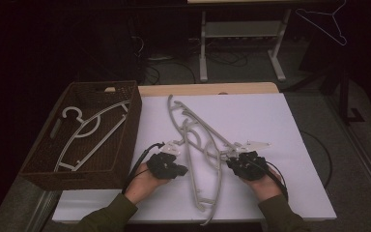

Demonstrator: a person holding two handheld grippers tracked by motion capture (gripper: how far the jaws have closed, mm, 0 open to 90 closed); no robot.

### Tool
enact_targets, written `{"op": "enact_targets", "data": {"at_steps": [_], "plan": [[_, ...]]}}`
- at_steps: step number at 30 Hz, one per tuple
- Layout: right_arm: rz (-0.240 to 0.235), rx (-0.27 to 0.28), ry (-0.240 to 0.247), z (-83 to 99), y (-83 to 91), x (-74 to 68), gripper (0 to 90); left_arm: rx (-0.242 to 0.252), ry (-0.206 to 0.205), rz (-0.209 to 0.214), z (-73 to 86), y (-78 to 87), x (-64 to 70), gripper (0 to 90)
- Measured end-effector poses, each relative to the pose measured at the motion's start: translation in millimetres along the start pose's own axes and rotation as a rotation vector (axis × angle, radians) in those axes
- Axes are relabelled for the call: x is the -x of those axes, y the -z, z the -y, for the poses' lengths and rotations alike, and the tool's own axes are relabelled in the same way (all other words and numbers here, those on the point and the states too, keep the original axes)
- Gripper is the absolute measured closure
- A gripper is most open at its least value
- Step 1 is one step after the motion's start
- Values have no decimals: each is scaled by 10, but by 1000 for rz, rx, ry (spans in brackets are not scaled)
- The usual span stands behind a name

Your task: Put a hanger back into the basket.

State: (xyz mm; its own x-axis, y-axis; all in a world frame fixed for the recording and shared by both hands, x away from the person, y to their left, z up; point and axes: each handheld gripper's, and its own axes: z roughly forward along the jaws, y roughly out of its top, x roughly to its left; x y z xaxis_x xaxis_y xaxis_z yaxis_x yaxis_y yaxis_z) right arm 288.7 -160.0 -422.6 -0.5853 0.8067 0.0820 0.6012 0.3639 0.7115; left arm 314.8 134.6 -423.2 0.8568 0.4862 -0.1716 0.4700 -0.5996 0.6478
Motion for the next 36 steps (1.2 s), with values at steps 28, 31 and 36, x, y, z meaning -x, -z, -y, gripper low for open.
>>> {"op": "enact_targets", "data": {"at_steps": [28,31,36], "plan": [[-31,-144,-104,-33,-296,-328,640,59,43,-101,52,192,-226,381],[-26,-142,-97,-46,-288,-291,675,62,44,-103,53,198,-232,381],[-20,-150,-87,-55,-268,-211,686,80,53,-104,50,214,-233,375]]}}
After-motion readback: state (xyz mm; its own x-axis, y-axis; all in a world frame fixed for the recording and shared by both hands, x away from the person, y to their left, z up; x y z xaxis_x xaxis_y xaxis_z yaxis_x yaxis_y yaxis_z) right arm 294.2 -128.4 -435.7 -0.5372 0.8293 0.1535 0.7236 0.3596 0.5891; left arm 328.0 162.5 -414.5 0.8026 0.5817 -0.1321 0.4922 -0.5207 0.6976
